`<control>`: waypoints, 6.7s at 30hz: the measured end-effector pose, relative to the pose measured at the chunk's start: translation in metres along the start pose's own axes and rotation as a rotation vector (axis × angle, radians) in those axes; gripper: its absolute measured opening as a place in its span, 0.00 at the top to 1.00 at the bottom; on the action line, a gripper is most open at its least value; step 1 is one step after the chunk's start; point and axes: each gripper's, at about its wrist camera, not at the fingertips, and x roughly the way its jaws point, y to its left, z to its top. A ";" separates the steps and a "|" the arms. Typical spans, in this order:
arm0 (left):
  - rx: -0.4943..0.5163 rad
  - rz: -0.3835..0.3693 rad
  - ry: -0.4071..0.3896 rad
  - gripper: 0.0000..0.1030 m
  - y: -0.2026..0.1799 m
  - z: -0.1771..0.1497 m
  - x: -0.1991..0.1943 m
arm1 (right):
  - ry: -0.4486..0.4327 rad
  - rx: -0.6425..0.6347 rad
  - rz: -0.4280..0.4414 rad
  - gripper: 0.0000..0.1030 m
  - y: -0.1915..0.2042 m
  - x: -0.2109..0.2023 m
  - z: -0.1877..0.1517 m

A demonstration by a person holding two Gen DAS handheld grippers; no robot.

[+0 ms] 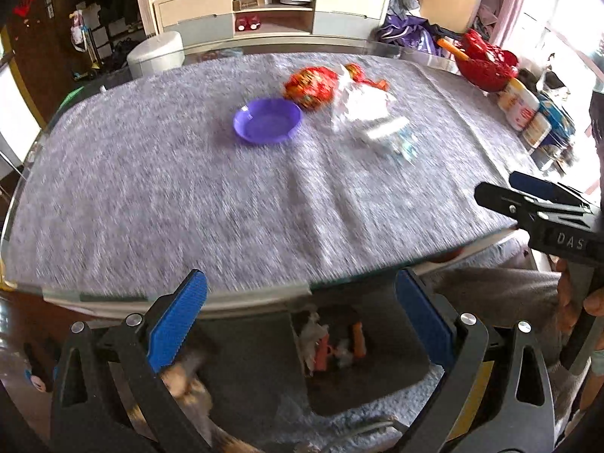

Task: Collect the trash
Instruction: 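Grasp the purple dish with the left tool while the right tool grasps the blue face mask, then lower both tools into the grey bin and open them to drop dish and mask, then grasp the red-gold foil wrapper with the left tool while the right tool grasps the clear plastic bag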

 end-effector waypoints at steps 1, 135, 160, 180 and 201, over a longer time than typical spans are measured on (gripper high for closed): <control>-0.002 0.006 0.002 0.08 0.004 0.007 0.004 | 0.003 -0.003 -0.001 0.10 -0.001 0.006 0.004; -0.066 -0.066 -0.047 0.08 0.006 -0.010 -0.006 | -0.057 0.024 0.059 0.10 -0.003 -0.018 -0.010; 0.020 -0.006 0.011 0.08 0.033 0.087 0.078 | 0.064 0.018 0.037 0.10 0.024 0.119 0.101; 0.088 -0.053 -0.030 0.08 0.015 0.147 0.121 | -0.019 0.079 0.078 0.24 -0.019 0.096 0.124; 0.105 -0.121 -0.046 0.56 -0.008 0.166 0.115 | -0.075 0.109 0.076 0.24 -0.029 0.060 0.120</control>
